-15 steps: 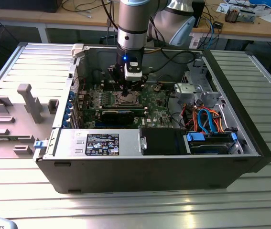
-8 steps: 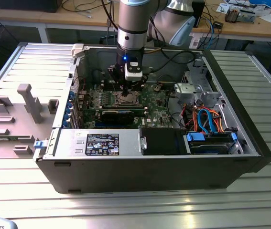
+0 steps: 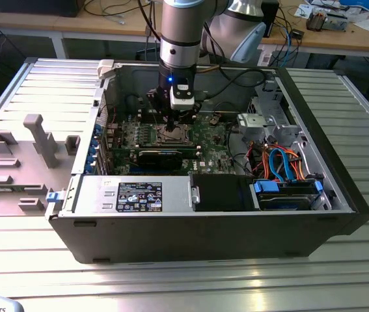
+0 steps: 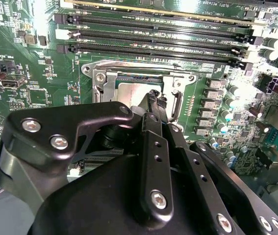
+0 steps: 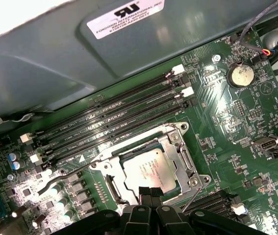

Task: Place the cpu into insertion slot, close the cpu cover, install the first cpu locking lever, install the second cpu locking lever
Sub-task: 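Install the first cpu locking lever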

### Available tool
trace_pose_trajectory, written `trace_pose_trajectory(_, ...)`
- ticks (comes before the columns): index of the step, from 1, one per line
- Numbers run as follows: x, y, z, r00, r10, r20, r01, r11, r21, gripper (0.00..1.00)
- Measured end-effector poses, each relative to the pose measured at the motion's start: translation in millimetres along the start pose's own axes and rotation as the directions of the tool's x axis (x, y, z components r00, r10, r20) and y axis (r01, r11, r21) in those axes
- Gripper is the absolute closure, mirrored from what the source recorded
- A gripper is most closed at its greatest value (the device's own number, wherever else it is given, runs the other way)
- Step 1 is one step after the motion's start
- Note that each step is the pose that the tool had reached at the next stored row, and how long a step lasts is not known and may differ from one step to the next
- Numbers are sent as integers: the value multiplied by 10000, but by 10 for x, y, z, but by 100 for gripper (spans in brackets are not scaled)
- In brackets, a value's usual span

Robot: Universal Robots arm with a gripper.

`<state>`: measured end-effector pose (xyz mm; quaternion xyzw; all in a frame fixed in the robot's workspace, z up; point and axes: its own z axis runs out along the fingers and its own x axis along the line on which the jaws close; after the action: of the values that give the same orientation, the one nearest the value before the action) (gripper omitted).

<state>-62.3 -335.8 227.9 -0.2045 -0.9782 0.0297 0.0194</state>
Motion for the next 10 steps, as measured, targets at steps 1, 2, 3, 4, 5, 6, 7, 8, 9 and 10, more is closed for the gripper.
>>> trace_pose_trajectory(1,0,0,0,10000,-15,1,15,10000,1,89)
trace_pose_trajectory(2,0,0,0,10000,-24,2,24,10000,1,89)
trace_pose_trajectory(3,0,0,0,10000,-31,2,31,10000,1,89)
trace_pose_trajectory(4,0,0,0,10000,-41,3,41,10000,1,89)
trace_pose_trajectory(5,0,0,0,10000,-50,3,50,10000,1,89)
trace_pose_trajectory(6,0,0,0,10000,-61,4,61,10000,2,89)
trace_pose_trajectory(7,0,0,0,10000,-68,5,68,10000,2,89)
trace_pose_trajectory(8,0,0,0,10000,-80,5,80,10000,2,89)
trace_pose_trajectory(9,0,0,0,10000,-94,6,94,10000,3,89)
trace_pose_trajectory(10,0,0,0,9999,-102,7,102,9999,3,89)
